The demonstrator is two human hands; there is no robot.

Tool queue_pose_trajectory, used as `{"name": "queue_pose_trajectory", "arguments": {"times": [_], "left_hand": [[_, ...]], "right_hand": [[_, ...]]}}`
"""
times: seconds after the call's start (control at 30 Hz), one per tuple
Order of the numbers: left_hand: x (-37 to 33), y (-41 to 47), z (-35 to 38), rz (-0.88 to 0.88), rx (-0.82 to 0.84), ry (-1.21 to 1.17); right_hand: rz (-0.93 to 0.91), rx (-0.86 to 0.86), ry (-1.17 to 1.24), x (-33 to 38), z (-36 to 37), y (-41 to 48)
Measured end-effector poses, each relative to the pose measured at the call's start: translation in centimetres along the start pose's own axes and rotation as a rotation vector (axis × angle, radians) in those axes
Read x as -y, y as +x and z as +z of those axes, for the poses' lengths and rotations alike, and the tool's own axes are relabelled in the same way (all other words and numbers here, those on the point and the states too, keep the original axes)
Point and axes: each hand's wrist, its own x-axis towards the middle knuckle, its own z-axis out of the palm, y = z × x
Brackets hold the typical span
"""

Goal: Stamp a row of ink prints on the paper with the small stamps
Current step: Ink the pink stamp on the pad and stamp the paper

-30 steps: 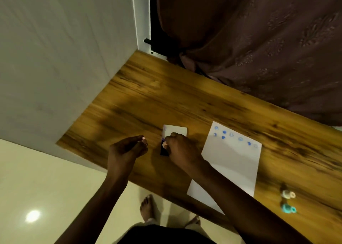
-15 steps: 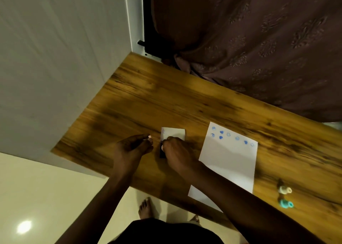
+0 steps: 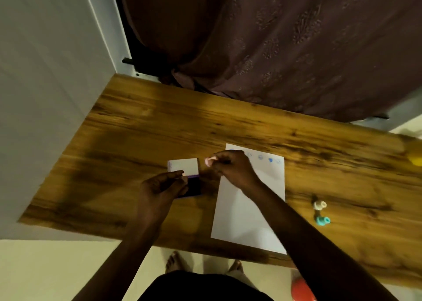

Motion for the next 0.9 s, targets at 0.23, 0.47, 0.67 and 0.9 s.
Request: {"name": "queue_pose_trajectory", "arguments": {"times": [0.23,0.47,0.67,0.9], "left_hand": [[0.8,0.0,3.1,-0.009,0.086,0.01],[1.0,0.5,4.4,-0.021,0.092,-0.015],[1.2,1.0,4.4,-0.035,0.087,-0.028],[1.1,1.1,5.0,-0.056,0.083,-0.039]], "right_hand": [[0.144,-0.257,-0.524,-5.5,-6.6,0.2],[0.113,-0.195,-0.625,-5.3,-6.2,0.8],[0.118,-0.165,-0.673,-5.8,-6.0,1.5],[0.157,-0.135,-0.693,-6.3,-5.8,1.9]]}}
